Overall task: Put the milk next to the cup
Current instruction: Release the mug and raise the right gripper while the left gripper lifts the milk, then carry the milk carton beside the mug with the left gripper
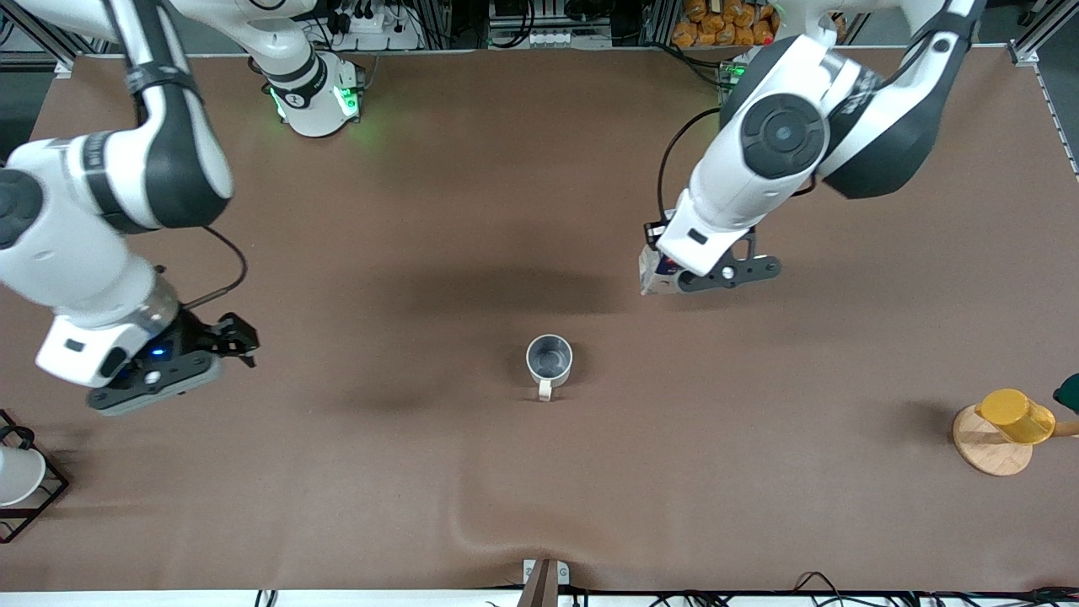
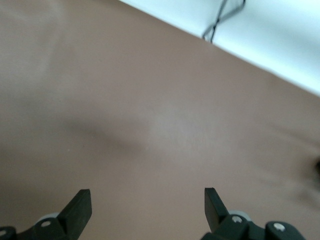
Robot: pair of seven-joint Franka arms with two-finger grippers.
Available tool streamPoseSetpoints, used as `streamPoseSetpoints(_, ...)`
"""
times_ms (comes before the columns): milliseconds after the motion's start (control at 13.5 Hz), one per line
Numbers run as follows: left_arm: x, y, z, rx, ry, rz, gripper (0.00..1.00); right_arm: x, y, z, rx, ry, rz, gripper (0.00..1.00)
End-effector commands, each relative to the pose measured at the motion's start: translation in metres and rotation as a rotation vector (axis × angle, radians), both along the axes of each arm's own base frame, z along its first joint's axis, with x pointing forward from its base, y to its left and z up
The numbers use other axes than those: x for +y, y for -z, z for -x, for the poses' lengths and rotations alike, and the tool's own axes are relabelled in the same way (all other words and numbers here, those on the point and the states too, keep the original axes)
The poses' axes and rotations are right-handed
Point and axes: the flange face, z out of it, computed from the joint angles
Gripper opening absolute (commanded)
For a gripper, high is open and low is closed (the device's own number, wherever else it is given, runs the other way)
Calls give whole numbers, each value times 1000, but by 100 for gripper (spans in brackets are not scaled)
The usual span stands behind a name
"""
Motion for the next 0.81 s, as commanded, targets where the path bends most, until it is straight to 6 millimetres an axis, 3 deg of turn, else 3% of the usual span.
streamPoseSetpoints(0,-17,12,3,12,43,-2,28,-22,-3,11,29,42,-33,100)
streamPoseSetpoints(222,-32,24,4,5,42,13,28,-39,0,8,28,64,-35,100)
streamPoseSetpoints(739,-136,56,53,-15,-17,30,27,-44,2,8,36,69,-34,100)
